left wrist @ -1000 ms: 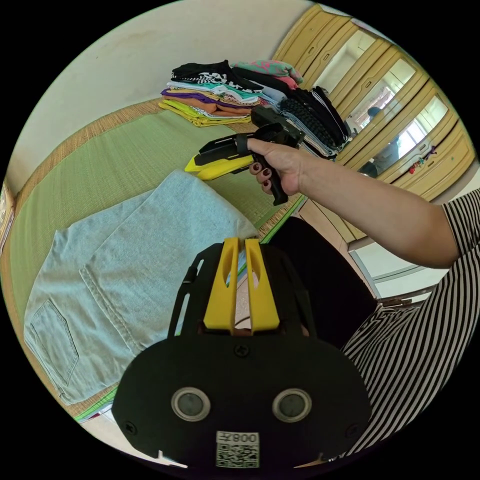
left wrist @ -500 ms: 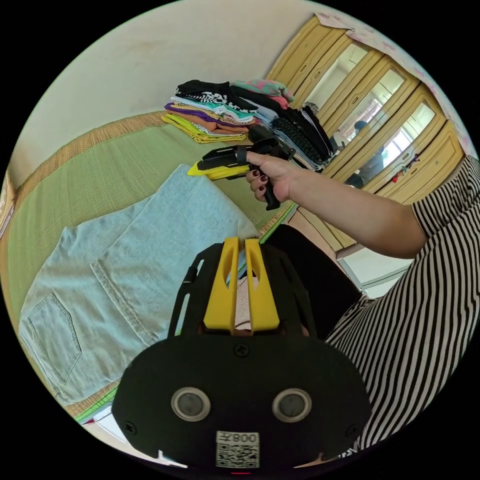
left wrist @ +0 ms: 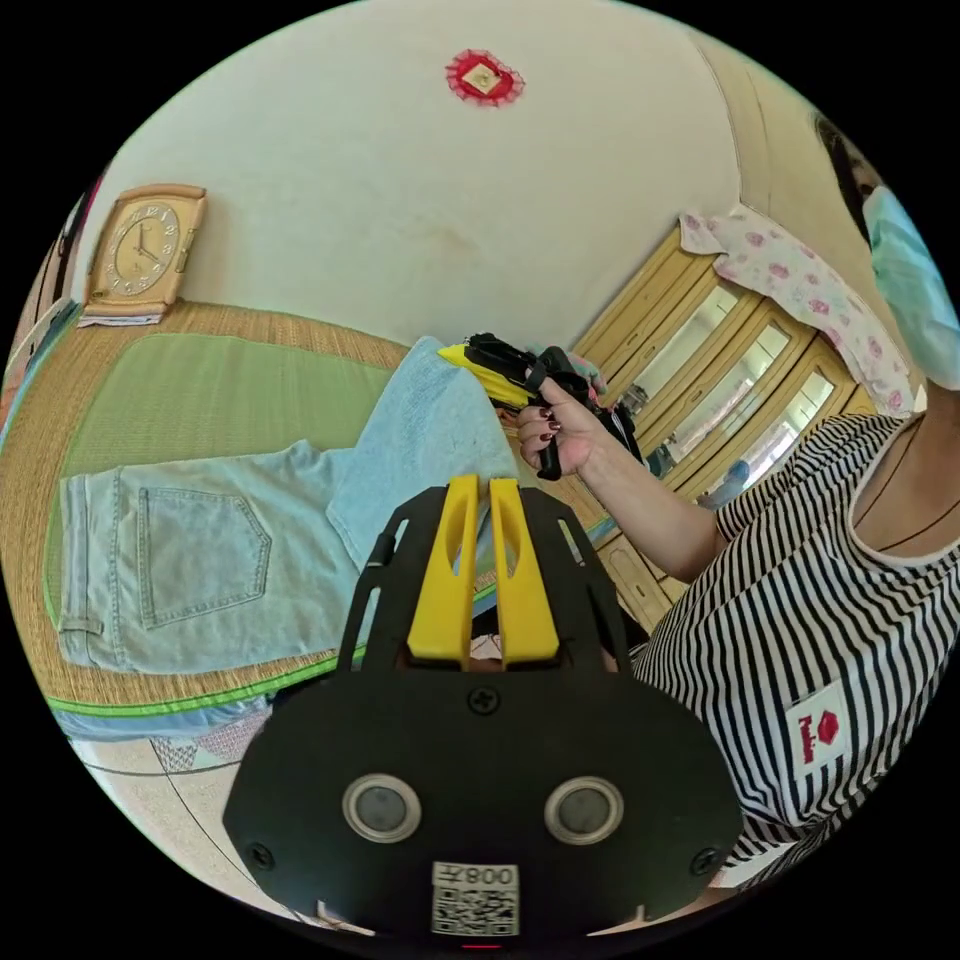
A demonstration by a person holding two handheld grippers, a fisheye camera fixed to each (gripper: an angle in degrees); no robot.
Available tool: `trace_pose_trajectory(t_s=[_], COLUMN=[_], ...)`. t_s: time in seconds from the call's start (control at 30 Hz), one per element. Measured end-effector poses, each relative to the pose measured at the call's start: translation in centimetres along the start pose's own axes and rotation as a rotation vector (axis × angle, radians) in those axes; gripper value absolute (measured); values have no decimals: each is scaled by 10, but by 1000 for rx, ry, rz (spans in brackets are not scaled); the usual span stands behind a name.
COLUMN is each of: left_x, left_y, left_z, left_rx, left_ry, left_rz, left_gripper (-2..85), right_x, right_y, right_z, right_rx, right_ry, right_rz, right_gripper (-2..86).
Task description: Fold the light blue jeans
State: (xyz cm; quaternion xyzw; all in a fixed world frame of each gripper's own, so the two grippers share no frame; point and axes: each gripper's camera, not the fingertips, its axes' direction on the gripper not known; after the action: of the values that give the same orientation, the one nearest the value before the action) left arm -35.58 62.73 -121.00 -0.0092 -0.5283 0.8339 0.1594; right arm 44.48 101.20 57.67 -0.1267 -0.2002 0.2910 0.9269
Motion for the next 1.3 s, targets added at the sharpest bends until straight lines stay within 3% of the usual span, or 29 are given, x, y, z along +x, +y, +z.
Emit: trace_pose_trajectory(t_s=[0.27,0.63,1.07,1.3], left_x=[-122,-252,-347,-348], left_y=[42,107,161,176], left_z=[-127,-223,-274,-288], left_rx=[128,270,337,411], left_ry=[-90,-84,-128,-235], left_rz=[-189,-450,-664,-735], left_gripper=[22,21,24,15], right_x=[4,42,116,137], right_y=[-36,-58,-64,-66], right_z=[178,384,537,576], right_rx=[-129,-298,-440,-497], right_ry=[38,191,278,236], right_rz=[-1,-16,7,-69], right_gripper=[30,33,56,12])
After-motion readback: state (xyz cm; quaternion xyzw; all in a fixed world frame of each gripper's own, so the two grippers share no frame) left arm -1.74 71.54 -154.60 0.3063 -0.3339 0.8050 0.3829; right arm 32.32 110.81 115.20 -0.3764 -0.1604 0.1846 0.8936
